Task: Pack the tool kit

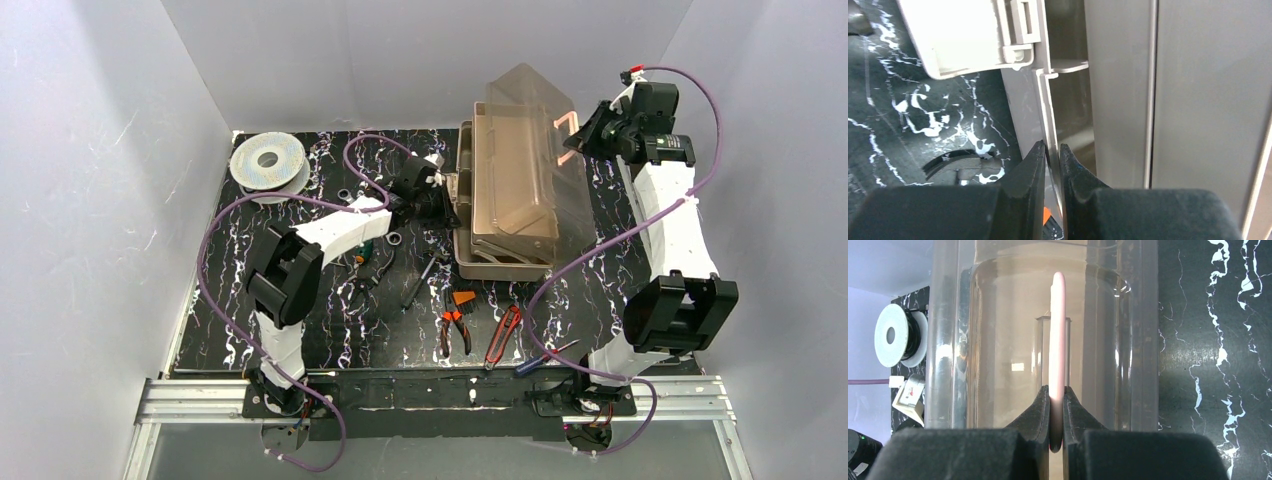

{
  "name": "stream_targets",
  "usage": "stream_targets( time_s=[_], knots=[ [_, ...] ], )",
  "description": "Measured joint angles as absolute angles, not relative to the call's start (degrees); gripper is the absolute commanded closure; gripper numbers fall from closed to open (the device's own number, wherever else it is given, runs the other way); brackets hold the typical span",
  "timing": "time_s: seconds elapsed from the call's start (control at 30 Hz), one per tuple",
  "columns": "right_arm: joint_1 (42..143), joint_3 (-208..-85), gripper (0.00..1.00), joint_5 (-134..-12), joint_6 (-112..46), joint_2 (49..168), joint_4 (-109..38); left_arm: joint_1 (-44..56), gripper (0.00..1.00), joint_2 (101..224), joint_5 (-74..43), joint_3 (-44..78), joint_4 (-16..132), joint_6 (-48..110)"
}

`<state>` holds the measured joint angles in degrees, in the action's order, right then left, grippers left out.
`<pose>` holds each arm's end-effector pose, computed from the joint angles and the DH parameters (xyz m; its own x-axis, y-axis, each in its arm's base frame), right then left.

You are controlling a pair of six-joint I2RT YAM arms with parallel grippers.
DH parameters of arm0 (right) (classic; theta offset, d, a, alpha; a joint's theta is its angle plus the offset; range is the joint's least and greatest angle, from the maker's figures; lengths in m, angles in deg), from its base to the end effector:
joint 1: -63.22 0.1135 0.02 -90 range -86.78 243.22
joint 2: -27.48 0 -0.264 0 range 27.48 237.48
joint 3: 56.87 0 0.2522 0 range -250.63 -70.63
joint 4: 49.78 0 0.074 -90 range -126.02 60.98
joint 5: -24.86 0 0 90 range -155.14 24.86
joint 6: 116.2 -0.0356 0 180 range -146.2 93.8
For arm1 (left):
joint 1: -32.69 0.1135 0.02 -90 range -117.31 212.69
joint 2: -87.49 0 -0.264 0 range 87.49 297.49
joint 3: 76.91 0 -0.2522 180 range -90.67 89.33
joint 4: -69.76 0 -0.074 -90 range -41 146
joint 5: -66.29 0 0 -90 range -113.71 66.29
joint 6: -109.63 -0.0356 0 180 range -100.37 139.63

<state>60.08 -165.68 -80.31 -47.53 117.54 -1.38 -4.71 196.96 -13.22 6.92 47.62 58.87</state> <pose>0.3532 -0.0100 0.4050 -0.5235 0.3803 -0.7624 0.0174 0.8994 0.4367 0.3474 -0.2738 0.2412 -0.8091 -0.1644 -0.5642 0.2624 0.7580 -0.5971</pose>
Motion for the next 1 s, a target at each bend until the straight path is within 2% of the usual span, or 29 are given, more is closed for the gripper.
stream_targets(
  time_s=[0.4, 0.57, 0.6, 0.77, 0.9, 1.0],
  knots=[
    [59.28, -159.27, 0.99, -78.75, -49.32, 115.56, -1.79, 6.64, 1.0, 186.39, -15.84, 18.63, 47.12, 53.86],
    [58.61, -155.37, 0.99, -79.71, -50.27, 115.77, -3.2, 8.45, 1.0, 182.99, -17.63, 22.42, 48.15, 52.24],
    [58.61, -154.97, 0.95, -79.87, -50.42, 115.6, -3.77, 8.39, 1.0, 182.43, -17.82, 23.25, 48.82, 52.15],
    [58.72, -153.8, 0.64, -79.38, -50.85, 115.14, -4.73, 8.31, 1.0, 180.09, -18.17, 26.89, 51.66, 51.99],
    [58.34, -153.67, 0.46, -73.74, -49.66, 115.06, -2.78, 8.37, 1.0, 179.25, -18.11, 28.51, 53.3, 52.05],
    [57.74, -153.67, 0.39, -70.41, -49.24, 114.18, -1.53, 8.38, 1.0, 178.32, -18.11, 29.99, 54.79, 52.2]
  ],
)
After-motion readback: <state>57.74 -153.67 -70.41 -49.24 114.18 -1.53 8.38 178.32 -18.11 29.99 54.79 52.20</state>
